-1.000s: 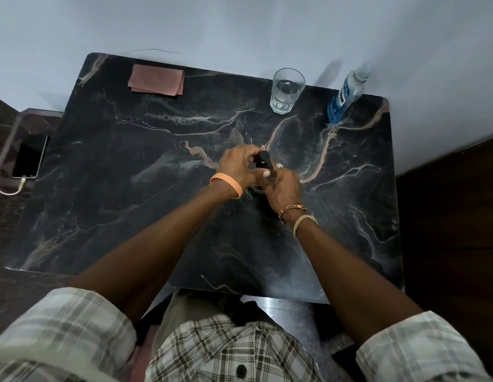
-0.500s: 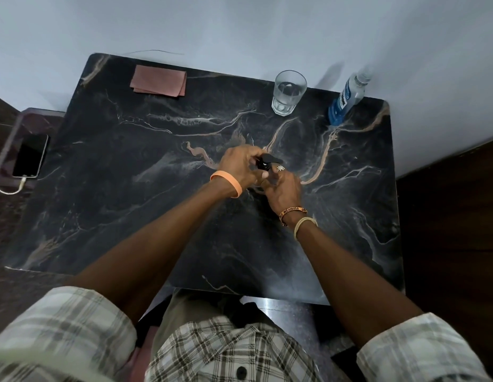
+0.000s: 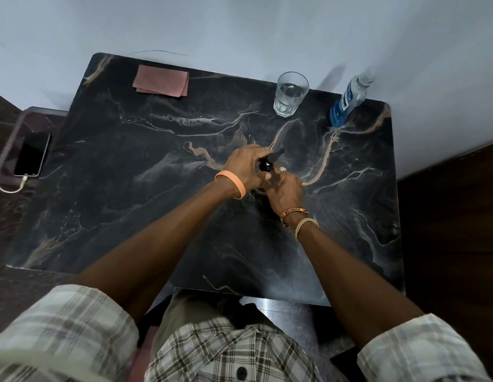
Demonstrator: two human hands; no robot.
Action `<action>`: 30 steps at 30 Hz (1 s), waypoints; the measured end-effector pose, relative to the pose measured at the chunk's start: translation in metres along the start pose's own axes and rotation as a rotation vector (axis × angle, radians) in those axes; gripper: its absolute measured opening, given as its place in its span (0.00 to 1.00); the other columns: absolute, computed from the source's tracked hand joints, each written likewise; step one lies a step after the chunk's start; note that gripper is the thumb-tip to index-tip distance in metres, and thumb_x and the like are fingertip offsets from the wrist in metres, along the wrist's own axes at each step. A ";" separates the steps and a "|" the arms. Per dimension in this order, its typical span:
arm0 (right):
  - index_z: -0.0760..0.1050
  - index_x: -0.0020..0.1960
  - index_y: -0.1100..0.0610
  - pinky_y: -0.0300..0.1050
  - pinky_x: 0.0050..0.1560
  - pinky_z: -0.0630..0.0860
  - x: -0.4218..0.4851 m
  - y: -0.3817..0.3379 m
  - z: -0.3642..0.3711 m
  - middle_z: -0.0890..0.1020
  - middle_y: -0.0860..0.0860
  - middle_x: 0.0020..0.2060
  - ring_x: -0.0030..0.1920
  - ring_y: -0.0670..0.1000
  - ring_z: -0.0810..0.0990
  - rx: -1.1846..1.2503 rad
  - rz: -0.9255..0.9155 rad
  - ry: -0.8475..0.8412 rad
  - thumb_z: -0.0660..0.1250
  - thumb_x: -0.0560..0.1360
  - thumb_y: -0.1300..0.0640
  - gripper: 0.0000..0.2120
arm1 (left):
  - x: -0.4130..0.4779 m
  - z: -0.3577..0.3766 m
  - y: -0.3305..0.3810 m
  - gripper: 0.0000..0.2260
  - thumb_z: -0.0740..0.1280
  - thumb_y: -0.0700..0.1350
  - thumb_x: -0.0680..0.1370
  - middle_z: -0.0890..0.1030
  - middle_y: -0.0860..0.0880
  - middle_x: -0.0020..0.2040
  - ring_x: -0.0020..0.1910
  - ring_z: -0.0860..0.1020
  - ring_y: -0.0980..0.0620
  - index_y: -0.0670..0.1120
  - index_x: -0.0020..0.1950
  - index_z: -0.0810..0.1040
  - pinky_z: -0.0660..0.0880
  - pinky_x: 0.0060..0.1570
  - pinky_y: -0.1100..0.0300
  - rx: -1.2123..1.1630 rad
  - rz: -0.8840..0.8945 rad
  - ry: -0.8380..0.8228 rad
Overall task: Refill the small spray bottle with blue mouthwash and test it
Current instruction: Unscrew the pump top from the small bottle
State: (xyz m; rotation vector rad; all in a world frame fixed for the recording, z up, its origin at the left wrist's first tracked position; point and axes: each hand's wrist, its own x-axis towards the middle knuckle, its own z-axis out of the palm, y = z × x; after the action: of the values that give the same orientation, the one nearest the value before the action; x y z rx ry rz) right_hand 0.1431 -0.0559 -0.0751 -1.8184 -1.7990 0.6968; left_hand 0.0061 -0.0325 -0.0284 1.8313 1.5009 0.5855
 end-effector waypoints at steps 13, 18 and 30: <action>0.79 0.39 0.64 0.55 0.37 0.77 0.002 0.003 0.002 0.81 0.58 0.32 0.34 0.58 0.79 -0.005 0.072 -0.035 0.71 0.72 0.56 0.10 | 0.002 -0.001 -0.003 0.12 0.80 0.45 0.66 0.82 0.50 0.47 0.48 0.79 0.50 0.49 0.46 0.82 0.77 0.52 0.51 0.027 -0.069 0.043; 0.79 0.40 0.64 0.55 0.37 0.77 0.002 0.004 0.001 0.81 0.59 0.32 0.34 0.58 0.79 0.007 0.064 -0.036 0.71 0.73 0.53 0.13 | 0.001 -0.002 -0.007 0.12 0.79 0.44 0.67 0.82 0.50 0.49 0.50 0.79 0.49 0.47 0.48 0.82 0.77 0.53 0.51 0.035 -0.038 -0.001; 0.78 0.37 0.61 0.51 0.30 0.75 0.000 0.006 0.004 0.78 0.54 0.27 0.29 0.55 0.76 0.035 0.042 0.005 0.71 0.71 0.48 0.15 | 0.004 0.000 -0.005 0.15 0.81 0.49 0.64 0.82 0.52 0.48 0.48 0.79 0.52 0.53 0.48 0.83 0.74 0.49 0.59 0.052 -0.078 0.070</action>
State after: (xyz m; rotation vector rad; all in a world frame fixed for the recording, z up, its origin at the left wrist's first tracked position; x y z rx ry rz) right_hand 0.1450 -0.0559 -0.0815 -1.8379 -1.7391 0.7344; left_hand 0.0037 -0.0286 -0.0326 1.7992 1.6398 0.5830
